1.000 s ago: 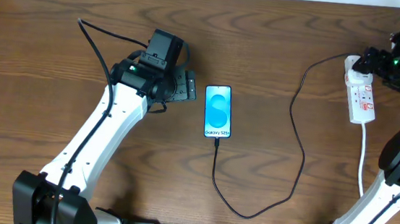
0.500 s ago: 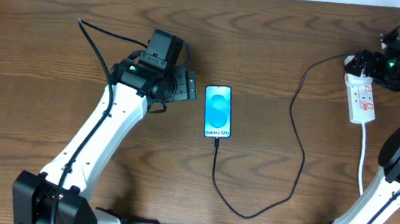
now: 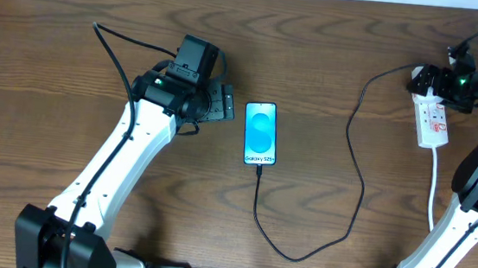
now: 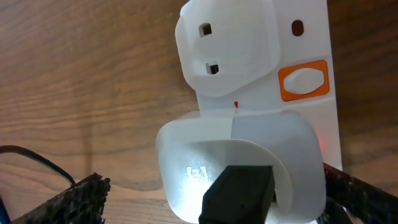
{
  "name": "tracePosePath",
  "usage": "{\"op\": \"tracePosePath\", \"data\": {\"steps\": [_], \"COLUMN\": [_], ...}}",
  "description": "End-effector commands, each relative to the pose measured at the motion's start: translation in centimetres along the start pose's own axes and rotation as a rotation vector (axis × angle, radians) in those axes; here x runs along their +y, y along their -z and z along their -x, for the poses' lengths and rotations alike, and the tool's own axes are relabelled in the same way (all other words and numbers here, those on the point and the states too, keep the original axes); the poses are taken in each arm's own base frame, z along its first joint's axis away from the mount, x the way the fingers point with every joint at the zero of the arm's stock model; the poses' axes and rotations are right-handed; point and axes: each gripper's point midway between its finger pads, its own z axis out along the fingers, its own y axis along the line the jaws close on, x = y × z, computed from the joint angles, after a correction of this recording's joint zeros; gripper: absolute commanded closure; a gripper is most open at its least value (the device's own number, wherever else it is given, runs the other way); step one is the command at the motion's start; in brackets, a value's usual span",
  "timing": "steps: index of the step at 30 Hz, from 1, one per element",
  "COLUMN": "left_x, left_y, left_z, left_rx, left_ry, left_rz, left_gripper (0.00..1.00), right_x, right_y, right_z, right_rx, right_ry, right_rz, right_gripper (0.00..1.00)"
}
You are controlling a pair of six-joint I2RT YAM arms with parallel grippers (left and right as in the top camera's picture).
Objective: Plug charger to phone and switch on socket
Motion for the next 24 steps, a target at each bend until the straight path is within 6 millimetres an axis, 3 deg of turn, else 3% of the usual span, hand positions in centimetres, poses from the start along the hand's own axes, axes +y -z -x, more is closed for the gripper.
{"op": "tracePosePath", "data": {"steps": [1,12,20,24], "left_x": [0.1,0.1,0.1,0.1], "left_y": [0.7,0.7,0.7,0.7], "left_z": [0.4,0.4,0.4,0.4], "left_rx": [-0.025,-0.025,-0.025,-0.025], "left_ry": [-0.013,-0.013,-0.013,-0.013], "left_rz": [0.006,0.006,0.006,0.006], "left_gripper": [0.13,0.13,0.13,0.13], "right_x": [1.0,-0.4,0.2,1.4], "right_y": [-1.2,-0.2,3.8,6.4], "right_z": [-0.7,-0.7,0.0,-0.2], "right_rx": [0.037,0.037,-0.014,-0.037], "right_ry": [-0.007,-0.048,-0.039,-0.03], "right_rz": [0.072,-0.033,-0.1,-0.104], "right_gripper": [0.01,0.01,0.01,0.01]}}
